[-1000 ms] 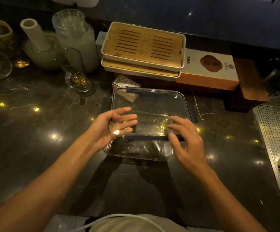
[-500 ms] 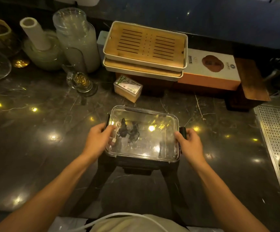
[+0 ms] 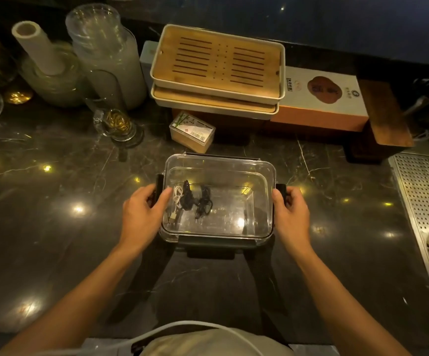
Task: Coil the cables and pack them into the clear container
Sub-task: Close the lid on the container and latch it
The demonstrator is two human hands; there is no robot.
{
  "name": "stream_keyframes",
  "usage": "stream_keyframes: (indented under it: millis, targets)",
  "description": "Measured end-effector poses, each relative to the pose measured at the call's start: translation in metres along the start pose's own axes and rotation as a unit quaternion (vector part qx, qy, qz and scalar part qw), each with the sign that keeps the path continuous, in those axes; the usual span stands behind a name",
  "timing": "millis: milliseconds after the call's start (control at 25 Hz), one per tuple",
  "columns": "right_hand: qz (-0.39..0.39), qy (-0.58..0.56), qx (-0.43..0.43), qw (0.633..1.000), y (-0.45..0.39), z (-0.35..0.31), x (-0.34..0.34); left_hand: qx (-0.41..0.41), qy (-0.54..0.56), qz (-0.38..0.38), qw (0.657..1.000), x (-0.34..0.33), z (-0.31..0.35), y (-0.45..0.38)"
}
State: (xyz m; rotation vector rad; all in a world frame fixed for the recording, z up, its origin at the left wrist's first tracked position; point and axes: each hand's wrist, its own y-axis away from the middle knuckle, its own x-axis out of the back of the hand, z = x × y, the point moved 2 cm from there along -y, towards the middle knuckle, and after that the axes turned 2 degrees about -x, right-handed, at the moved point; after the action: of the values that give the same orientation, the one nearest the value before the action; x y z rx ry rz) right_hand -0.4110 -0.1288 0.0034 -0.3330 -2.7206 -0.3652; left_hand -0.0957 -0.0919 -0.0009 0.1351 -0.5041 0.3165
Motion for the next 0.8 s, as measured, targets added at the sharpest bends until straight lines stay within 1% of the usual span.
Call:
stream_keyframes:
  millis: [120,240,320,400,440,480,560,600,680,720,800]
  targets:
    - [-0.003,0.024,-0.036,0.999,-0.005,0.004,-0.005,0.034,0.025,-0.004,0.999,-0.007,-0.003,-0.003]
    - [-0.022,0.051,-0.046,0.997,-0.007,0.003,-0.002,0.037,-0.019,-0.015,0.999,-0.005,-0.010,-0.001]
    - [-0.033,0.055,-0.046,0.997,-0.005,0.004,0.000,0.047,-0.022,-0.028,0.998,-0.001,-0.019,0.001]
    - [-0.044,0.064,-0.048,0.996,-0.003,0.004,0.000,0.066,0.004,-0.039,0.997,0.000,-0.027,0.002]
    - [-0.052,0.053,-0.064,0.995,-0.003,0.004,0.001,0.095,0.043,-0.040,0.994,-0.001,-0.030,0.000]
    - [-0.064,0.023,-0.095,0.993,-0.003,0.004,0.003,0.142,0.102,-0.039,0.984,0.000,-0.030,-0.004]
    - [-0.107,-0.059,-0.184,0.975,-0.004,0.003,0.009,0.240,0.228,-0.059,0.942,0.002,-0.030,-0.008]
    - [-0.134,-0.081,-0.217,0.964,-0.005,0.006,0.012,0.273,0.256,-0.081,0.924,0.002,-0.032,-0.008]
    - [-0.170,-0.086,-0.248,0.950,-0.007,0.014,0.016,0.299,0.269,-0.116,0.908,0.004,-0.033,-0.004]
    - [-0.169,-0.086,-0.245,0.951,-0.008,0.019,0.017,0.303,0.278,-0.127,0.903,0.004,-0.032,-0.001]
    - [-0.130,-0.093,-0.217,0.963,-0.007,0.025,0.013,0.306,0.301,-0.136,0.893,0.004,-0.035,0.002]
